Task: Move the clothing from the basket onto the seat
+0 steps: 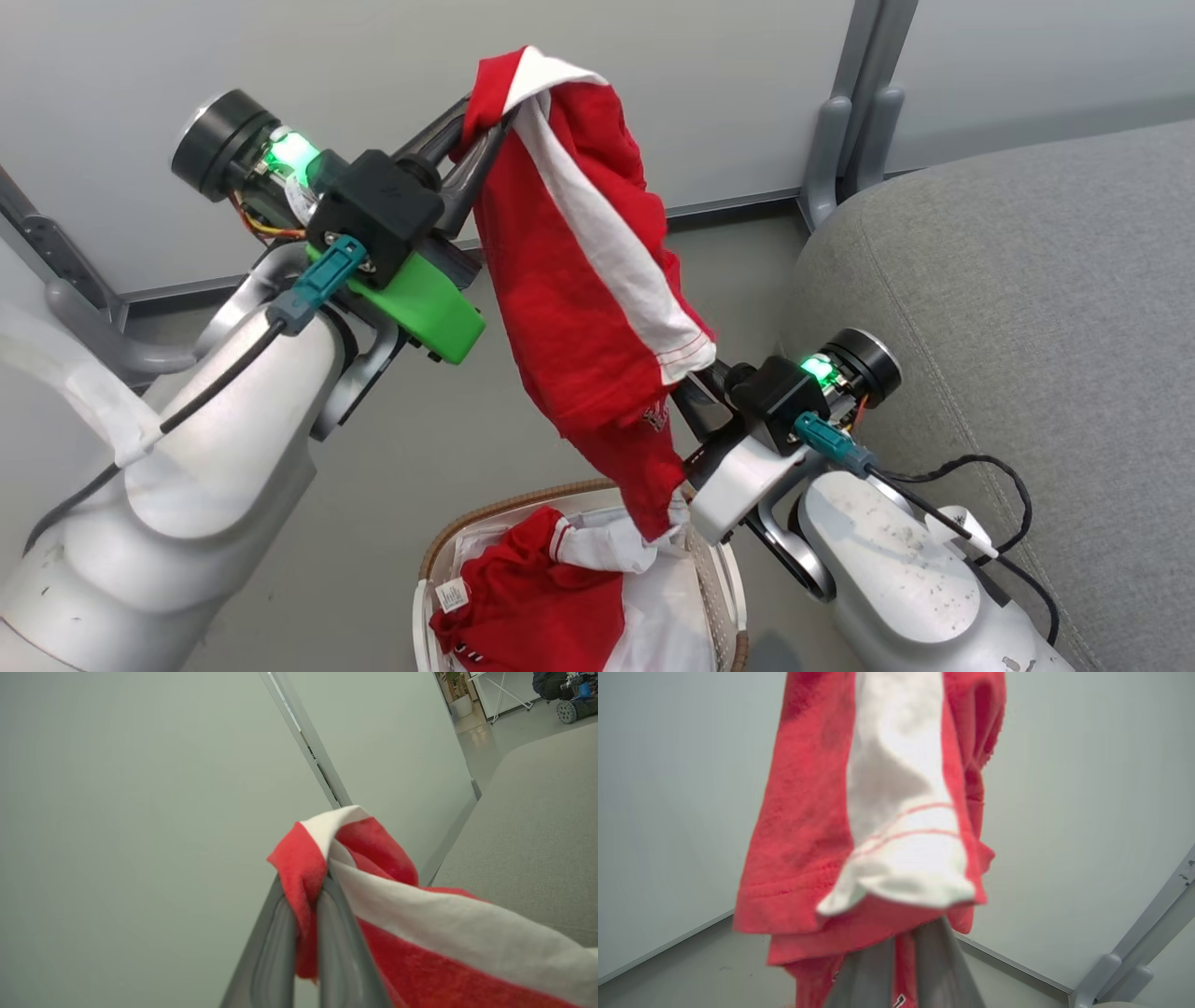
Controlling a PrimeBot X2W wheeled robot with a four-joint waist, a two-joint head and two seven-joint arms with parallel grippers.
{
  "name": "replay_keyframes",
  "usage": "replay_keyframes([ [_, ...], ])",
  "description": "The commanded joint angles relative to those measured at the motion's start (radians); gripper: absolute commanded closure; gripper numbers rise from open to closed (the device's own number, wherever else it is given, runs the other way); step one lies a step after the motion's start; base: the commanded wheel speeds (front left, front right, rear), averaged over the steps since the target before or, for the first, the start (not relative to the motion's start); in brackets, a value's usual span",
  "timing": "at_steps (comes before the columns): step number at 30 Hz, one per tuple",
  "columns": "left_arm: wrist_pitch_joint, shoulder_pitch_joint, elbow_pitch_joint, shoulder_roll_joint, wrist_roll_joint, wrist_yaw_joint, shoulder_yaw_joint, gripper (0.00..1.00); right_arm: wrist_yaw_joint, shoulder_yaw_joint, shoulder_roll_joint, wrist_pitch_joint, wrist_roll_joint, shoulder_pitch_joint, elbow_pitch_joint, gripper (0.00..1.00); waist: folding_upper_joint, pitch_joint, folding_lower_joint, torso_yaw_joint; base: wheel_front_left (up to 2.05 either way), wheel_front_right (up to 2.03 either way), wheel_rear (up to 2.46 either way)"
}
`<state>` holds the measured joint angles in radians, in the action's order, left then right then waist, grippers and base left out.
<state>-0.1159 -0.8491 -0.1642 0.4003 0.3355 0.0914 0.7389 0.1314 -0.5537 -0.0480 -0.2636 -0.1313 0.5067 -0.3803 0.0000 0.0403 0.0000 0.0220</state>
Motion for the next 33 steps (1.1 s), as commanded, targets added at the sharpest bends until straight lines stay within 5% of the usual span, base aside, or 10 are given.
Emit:
replay_keyframes([
  [1, -0.010, 0.023, -0.013, -0.002, 0.011, -0.007, -0.004, 0.82, -0.001, 0.007, -0.004, -0.002, 0.001, -0.013, 0.009, 1.00, 0.0000, 0.006, 0.0000, -0.004, 0.00, 0.00, 0.00],
  [3, -0.024, 0.043, -0.033, -0.005, 0.017, -0.014, -0.004, 0.57, -0.001, 0.014, -0.004, -0.002, 0.000, -0.014, 0.016, 1.00, 0.0000, 0.010, 0.0000, -0.007, 0.00, 0.00, 0.00],
  [4, -0.031, 0.055, -0.044, -0.007, 0.023, -0.015, -0.003, 0.20, -0.001, 0.018, -0.004, -0.002, -0.003, -0.013, 0.023, 1.00, 0.0000, 0.013, 0.0000, -0.009, 0.00, 0.00, 0.00],
  [6, -0.049, 0.079, -0.064, -0.011, 0.034, -0.022, -0.003, 0.00, -0.001, 0.026, -0.004, -0.002, -0.003, -0.014, 0.034, 1.00, 0.0000, 0.018, 0.0000, -0.012, 0.00, 0.00, 0.00],
  [23, -0.149, 0.406, -0.141, -0.097, 0.115, -0.091, -0.082, 0.00, -0.001, 0.132, -0.004, -0.002, 0.023, -0.035, 0.106, 1.00, 0.0000, 0.048, 0.0000, -0.028, 0.00, 0.00, 0.00],
  [33, -0.148, 0.624, -0.113, -0.171, 0.051, -0.047, -0.223, 0.00, -0.001, 0.203, -0.004, -0.002, 0.045, -0.048, 0.122, 1.00, 0.0000, 0.057, 0.0000, -0.045, 0.00, 0.00, 0.00],
])
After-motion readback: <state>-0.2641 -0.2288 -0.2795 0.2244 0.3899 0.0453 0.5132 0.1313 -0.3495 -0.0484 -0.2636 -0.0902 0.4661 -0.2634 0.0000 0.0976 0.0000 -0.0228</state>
